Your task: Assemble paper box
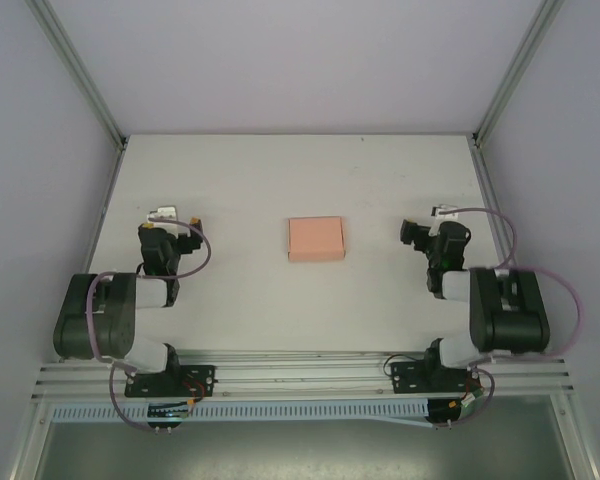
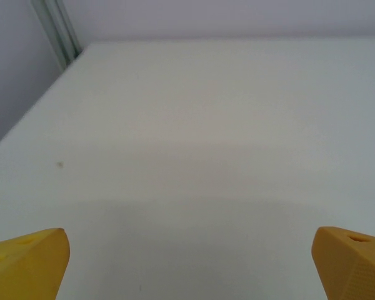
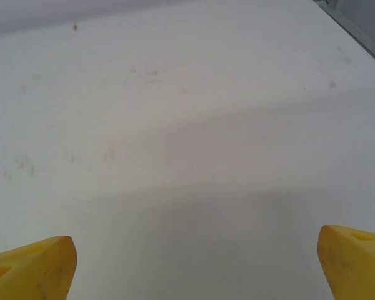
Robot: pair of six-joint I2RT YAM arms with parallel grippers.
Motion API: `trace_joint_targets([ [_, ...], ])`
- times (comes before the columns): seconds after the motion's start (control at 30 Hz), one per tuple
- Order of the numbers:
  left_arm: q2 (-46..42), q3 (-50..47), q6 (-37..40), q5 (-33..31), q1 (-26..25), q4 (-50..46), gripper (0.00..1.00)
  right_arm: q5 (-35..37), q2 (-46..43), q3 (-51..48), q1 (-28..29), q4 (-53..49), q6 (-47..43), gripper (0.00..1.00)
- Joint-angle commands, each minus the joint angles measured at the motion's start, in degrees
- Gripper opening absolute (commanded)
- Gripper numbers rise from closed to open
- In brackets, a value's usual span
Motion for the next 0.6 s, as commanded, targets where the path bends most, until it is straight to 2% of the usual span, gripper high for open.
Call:
trace_joint_targets([
  [0.0,-0.19,-0.22,-0.87,5.10,0.54,3.13,0.99,-3.31,2.42,1.29,-0.91,6.01,2.33,0.99],
  [0.03,1.40,-1.02,-0.64,4.66,0.54,7.53,0.99,-2.07,3.07,-0.22,-0.40,10.34,2.54,0.99],
  [0.07,1.42,-1.00,-0.56,4.80,0.54,8.14,0.99,-0.96,2.16,0.83,-0.75,5.96,3.22,0.99],
  [0.1,0.45,-0.73,-0.62,4.95,0.55,5.56,0.99,0.70,2.40,1.14,-0.44,5.89,3.28,0.99],
  [0.3,0.50,-0.79,-0.36,4.95,0.54,5.75,0.99,2.66,2.52,1.37,0.66,5.93,2.63,0.99],
  [0.57,0.47,-0.84,-0.39,4.95,0.59,6.03,0.99,2.64,2.47,1.31,0.64,5.91,2.63,0.99],
])
